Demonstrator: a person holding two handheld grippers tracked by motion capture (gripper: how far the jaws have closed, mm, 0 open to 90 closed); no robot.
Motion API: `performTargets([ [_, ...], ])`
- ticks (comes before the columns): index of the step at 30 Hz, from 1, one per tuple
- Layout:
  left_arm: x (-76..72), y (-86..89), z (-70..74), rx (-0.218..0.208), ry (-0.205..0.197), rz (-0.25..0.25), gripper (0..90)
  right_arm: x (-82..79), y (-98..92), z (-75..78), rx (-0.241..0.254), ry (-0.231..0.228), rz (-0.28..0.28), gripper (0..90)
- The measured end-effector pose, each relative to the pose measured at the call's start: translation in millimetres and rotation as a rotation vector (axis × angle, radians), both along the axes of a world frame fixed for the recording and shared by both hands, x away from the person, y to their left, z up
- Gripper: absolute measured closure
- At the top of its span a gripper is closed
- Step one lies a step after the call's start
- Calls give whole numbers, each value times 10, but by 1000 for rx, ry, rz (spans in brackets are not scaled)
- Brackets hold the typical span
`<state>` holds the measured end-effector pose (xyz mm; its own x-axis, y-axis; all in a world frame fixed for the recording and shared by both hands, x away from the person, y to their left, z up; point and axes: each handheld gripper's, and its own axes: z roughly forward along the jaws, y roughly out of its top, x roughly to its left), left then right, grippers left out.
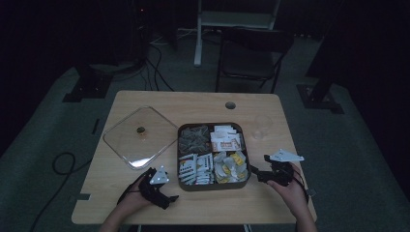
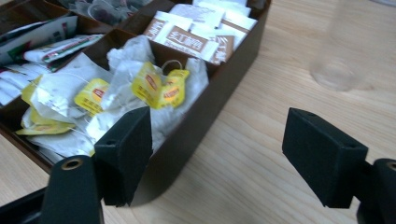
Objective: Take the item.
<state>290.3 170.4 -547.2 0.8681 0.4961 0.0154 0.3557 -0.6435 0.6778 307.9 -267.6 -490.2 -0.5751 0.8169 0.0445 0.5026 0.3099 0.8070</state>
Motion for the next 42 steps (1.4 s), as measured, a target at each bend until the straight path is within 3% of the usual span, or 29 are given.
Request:
performTargets([
  [7,0,0,0,0,0,0,8,30,157,57,0,-3,50,402],
  [16,0,0,0,0,0,0,8,107,403,69,16,23,104,402],
  [21,0,0,0,0,0,0,8,147,527,28,35,79,108,385],
  [26,0,0,0,0,0,0,8,190,649,-32,6,78,131,395],
  [29,0,0,0,0,0,0,8,234,703,-64,0,102,146,410],
  [42,0,0,0,0,0,0,8,339,794,-132,-95,145,162,571],
])
